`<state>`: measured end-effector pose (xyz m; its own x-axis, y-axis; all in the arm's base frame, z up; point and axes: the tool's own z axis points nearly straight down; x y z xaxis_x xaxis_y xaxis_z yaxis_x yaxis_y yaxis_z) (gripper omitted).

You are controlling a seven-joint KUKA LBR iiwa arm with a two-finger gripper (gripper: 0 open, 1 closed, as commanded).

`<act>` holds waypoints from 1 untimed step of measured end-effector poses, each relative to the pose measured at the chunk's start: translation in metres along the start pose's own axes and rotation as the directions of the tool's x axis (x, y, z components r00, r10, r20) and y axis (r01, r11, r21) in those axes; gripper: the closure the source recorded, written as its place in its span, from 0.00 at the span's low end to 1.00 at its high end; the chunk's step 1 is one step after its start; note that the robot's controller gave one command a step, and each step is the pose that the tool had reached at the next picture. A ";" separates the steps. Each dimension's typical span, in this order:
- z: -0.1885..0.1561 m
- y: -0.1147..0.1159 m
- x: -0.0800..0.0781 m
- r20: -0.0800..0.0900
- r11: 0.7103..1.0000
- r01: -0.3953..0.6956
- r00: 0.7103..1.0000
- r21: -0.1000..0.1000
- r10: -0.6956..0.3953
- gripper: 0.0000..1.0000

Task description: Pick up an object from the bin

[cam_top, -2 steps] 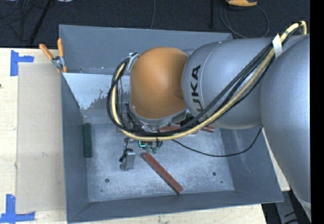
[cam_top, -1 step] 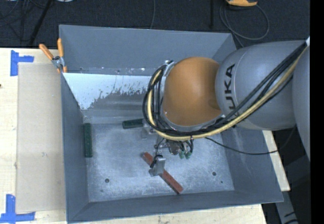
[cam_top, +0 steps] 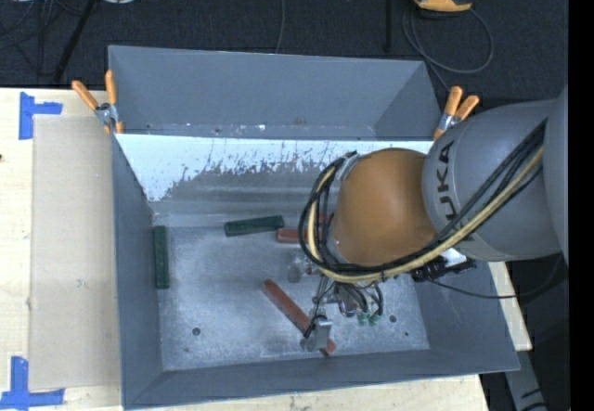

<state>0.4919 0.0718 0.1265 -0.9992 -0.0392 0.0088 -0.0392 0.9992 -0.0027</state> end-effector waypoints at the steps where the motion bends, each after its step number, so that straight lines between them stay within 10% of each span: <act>1: 0.056 0.012 -0.004 0.004 1.000 -0.024 1.000 -0.003 0.024 0.00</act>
Offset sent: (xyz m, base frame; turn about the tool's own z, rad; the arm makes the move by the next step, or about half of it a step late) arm 0.0037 0.0116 -0.0533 0.0241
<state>0.4946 0.0836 0.0700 -0.9999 -0.0151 0.0045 -0.0151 0.9999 -0.0002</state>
